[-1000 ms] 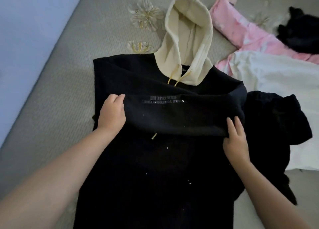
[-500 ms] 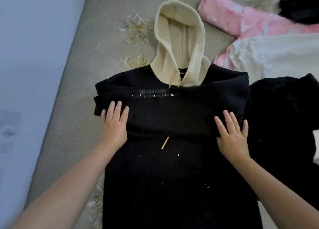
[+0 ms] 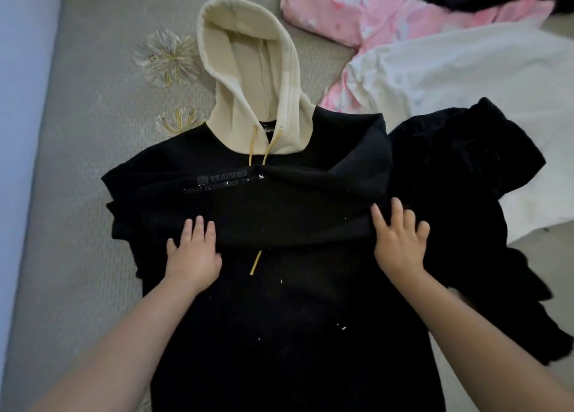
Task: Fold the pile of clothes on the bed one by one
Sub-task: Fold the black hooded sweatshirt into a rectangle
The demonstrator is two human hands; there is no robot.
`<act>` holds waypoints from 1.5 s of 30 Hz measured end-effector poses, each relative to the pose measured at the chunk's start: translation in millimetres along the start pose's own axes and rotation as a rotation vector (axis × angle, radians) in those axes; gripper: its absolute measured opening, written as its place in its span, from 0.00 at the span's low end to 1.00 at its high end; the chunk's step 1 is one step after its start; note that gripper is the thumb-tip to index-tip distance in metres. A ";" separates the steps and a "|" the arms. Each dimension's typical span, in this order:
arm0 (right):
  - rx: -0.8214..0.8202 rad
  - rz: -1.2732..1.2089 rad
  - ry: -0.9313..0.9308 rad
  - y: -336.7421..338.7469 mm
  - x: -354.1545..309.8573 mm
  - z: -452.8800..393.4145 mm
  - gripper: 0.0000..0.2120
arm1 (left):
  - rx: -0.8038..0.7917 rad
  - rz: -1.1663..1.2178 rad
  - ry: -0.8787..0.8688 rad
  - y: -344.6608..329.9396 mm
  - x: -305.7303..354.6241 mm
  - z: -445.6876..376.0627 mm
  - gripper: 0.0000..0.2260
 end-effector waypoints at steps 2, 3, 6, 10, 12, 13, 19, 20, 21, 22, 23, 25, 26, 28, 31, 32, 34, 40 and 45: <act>-0.100 0.090 0.049 1.0 -3.6 -8.8 0.31 | 0.068 -0.062 -0.050 8.3 1.4 1.4 0.26; -0.117 0.057 0.059 8.8 -4.2 -12.1 0.31 | 0.143 -0.051 -0.087 13.6 2.5 1.8 0.24; 0.169 -0.242 0.108 53.3 2.0 -26.0 0.23 | 0.346 0.083 -0.179 29.3 12.2 0.3 0.22; 0.359 -0.404 0.302 107.7 -0.4 -74.6 0.28 | 0.302 0.135 -0.125 29.2 28.0 -11.7 0.25; 0.165 -0.241 0.417 111.6 -9.1 -107.7 0.23 | 0.224 0.161 -0.039 20.3 30.2 -16.5 0.28; 0.111 -0.162 0.455 110.4 -10.8 -120.0 0.19 | 0.194 0.163 -0.016 14.7 31.8 -17.3 0.29; 0.385 0.081 0.318 99.1 24.8 -153.4 0.10 | 0.270 0.077 -0.097 -0.5 43.8 -25.7 0.36; 0.367 0.094 0.249 93.6 32.8 -157.4 0.09 | 0.246 0.092 -0.098 -3.9 45.3 -26.5 0.37; 0.342 0.104 0.194 86.3 38.5 -160.7 0.09 | 0.217 0.104 -0.091 -7.8 46.2 -27.2 0.37; 0.315 0.106 0.169 78.3 40.6 -162.1 0.09 | 0.196 0.105 -0.083 -11.2 46.5 -28.1 0.37; 0.304 0.100 0.176 71.1 38.5 -161.7 0.09 | 0.188 0.099 -0.075 -13.5 46.7 -29.2 0.37; 0.319 0.026 0.204 60.7 27.5 -157.0 0.10 | 0.187 0.092 -0.065 -15.7 47.5 -30.6 0.37; 0.341 -0.043 0.185 57.9 20.5 -153.4 0.11 | 0.184 0.092 -0.062 -16.2 47.6 -30.8 0.37; 0.399 -0.214 0.097 56.8 8.2 -144.9 0.15 | 0.185 0.093 -0.058 -17.4 47.6 -32.8 0.37; 0.453 -0.367 0.141 46.8 -19.0 -113.2 0.22 | 0.178 0.084 -0.066 -19.9 47.5 -35.7 0.37; 0.465 -0.358 0.220 41.3 -30.6 -98.3 0.24 | 0.167 0.081 -0.072 -19.9 47.6 -36.5 0.37; 0.412 -0.285 0.349 25.2 -47.8 -74.1 0.26 | 0.137 0.080 -0.099 -18.4 46.5 -36.7 0.38; 0.178 -0.305 0.382 -19.9 -53.4 -82.6 0.28 | 0.231 0.101 -0.304 7.0 16.8 -37.2 0.29; 0.190 -0.343 0.371 -18.6 -54.5 -86.2 0.34 | 0.284 0.049 -0.349 9.6 -0.5 -25.7 0.29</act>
Point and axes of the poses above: each hand's wrist, its own z-axis away from the middle knuckle, its own y-axis out of the back of the hand, x = y × z, the point moved 3 cm from there along -z, towards the middle knuckle
